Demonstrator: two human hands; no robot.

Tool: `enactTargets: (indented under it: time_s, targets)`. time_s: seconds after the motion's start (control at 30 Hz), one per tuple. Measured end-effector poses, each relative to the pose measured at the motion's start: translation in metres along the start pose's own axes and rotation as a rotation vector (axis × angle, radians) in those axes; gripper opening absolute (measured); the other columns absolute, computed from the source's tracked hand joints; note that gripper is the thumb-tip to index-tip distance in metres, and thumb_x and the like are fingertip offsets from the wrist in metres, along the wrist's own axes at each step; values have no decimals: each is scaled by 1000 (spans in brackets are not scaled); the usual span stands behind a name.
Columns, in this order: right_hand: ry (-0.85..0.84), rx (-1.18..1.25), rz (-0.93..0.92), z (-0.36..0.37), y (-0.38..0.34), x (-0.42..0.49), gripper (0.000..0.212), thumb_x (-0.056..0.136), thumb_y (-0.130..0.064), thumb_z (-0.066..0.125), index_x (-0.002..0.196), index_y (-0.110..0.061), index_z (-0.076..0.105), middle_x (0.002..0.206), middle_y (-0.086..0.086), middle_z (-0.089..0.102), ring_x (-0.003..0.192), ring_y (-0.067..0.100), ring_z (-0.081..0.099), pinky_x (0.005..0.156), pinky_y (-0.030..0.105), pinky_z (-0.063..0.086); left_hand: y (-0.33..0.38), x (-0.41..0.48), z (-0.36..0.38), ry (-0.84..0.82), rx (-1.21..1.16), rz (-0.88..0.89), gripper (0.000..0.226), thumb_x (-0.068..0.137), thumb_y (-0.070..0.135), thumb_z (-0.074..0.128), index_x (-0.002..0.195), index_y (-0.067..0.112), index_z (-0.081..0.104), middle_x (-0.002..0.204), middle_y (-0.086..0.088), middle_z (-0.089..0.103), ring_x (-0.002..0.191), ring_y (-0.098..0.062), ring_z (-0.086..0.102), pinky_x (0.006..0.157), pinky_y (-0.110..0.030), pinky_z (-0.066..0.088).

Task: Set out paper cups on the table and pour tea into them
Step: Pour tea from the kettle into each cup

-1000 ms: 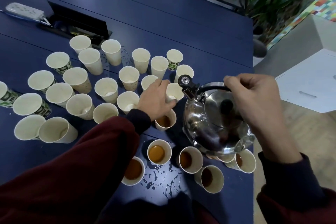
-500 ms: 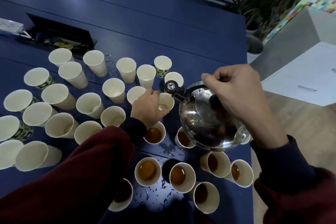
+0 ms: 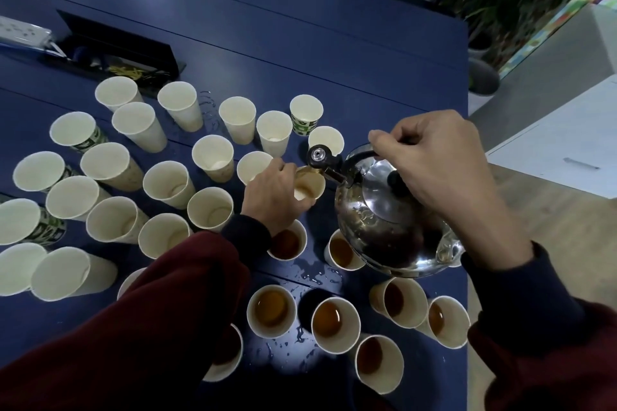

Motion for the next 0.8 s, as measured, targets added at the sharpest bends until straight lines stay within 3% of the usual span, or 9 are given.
enactTargets:
  time_s: [0.27,0.43,0.53,0.6,0.7,0.8]
  targets:
    - [11,4,-3,-4,-1,-5,37,88,-37,66,56,-18,63,49,0,54,60,20,56,59,32,43,3,-2,-4,-2,37,1,57,80,55,72,119,16,58,114,-5,55,99,-25,61,73,-32,41]
    - [27,20,-8,-7,1,-8,37,88,-36,66,60,-12,67,44,0,50,53,18,50,53,29,39,5,-2,-5,-2,50,9,57,80,56,72,118,16,58,115,-5,56,100,-23,60,71,-30,38]
    - [73,85,-13,-11,5,-8,41,89,-34,66,62,-3,65,50,8,51,49,15,45,49,21,34,5,-4,-8,38,80,11,61,78,63,70,114,16,58,112,-5,56,98,-24,60,68,-31,37]
    - [126,138,3,-16,7,-6,44,89,-33,66,58,-2,60,46,3,44,45,10,40,47,18,31,5,-2,-11,116,93,31,61,77,66,67,108,13,60,107,-7,57,94,-25,58,66,-31,36]
    - [189,175,0,-24,7,0,47,91,-30,65,55,-2,53,39,-7,40,42,8,40,48,13,30,7,11,-14,210,75,89,60,79,60,67,108,8,63,103,-12,59,94,-30,55,71,-35,39]
    - [207,171,-22,-28,7,9,48,92,-30,64,53,-4,51,38,-9,42,43,8,44,49,15,29,11,33,-13,135,76,134,58,83,54,66,116,7,63,111,-15,59,100,-34,55,83,-45,47]
Point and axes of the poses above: each hand's wrist, its own x-axis towards the middle knuckle, its own z-axis out of the palm, y = z × x, the point moved 2 cm from there along x, towards the middle knuckle
